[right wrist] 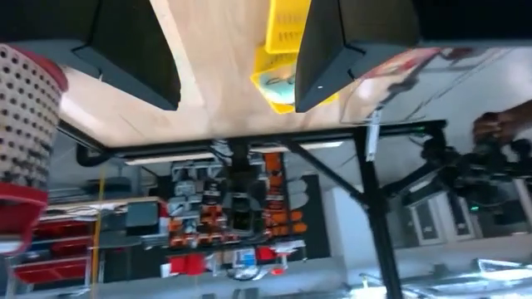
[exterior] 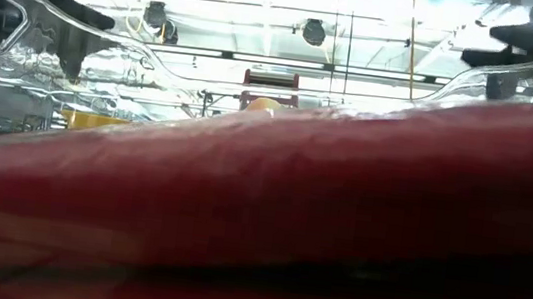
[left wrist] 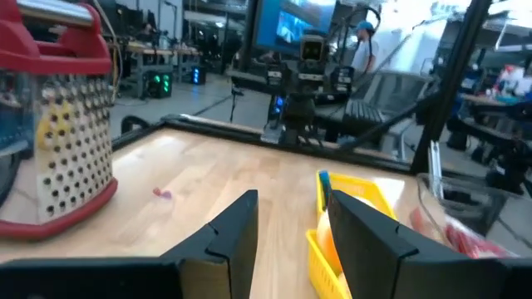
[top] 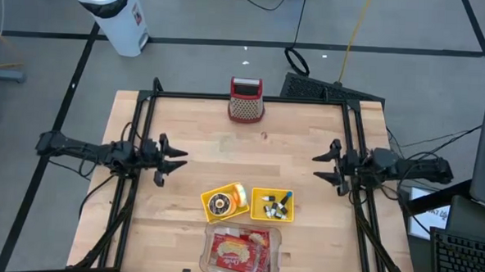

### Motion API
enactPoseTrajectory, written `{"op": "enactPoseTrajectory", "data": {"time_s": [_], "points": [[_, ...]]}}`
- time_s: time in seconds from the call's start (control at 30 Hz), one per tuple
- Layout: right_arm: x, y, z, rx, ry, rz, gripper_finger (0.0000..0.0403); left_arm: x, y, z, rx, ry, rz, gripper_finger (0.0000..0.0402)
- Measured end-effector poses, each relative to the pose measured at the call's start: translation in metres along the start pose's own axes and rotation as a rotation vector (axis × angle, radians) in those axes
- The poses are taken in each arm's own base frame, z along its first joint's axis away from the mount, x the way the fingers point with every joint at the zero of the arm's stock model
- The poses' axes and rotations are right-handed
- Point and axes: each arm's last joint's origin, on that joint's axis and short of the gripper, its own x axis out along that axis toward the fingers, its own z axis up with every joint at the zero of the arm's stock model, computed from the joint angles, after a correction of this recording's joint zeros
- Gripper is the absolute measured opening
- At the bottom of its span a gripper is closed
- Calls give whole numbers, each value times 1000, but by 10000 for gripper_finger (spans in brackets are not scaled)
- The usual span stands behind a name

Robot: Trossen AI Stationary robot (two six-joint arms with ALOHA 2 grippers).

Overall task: Pick & Place Food Item
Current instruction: Return to Home Position

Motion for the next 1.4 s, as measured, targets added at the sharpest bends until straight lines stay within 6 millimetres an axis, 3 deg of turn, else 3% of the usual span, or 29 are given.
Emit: {"op": "enactPoseTrajectory", "data": {"time_s": [0.17,0.3,0.43,1.4], "points": [[4,-3,-20,0,-43,-10,227,-1,-2,-2,18,18,-22,148],[4,-3,-19,-29,-74,-8,224,-1,-4,-2,33,20,-34,148],[5,-4,-27,-51,5,-18,227,-1,-3,-3,57,31,-32,148],[5,-4,-29,-54,20,-18,228,-1,-3,-7,40,71,-22,147]]}}
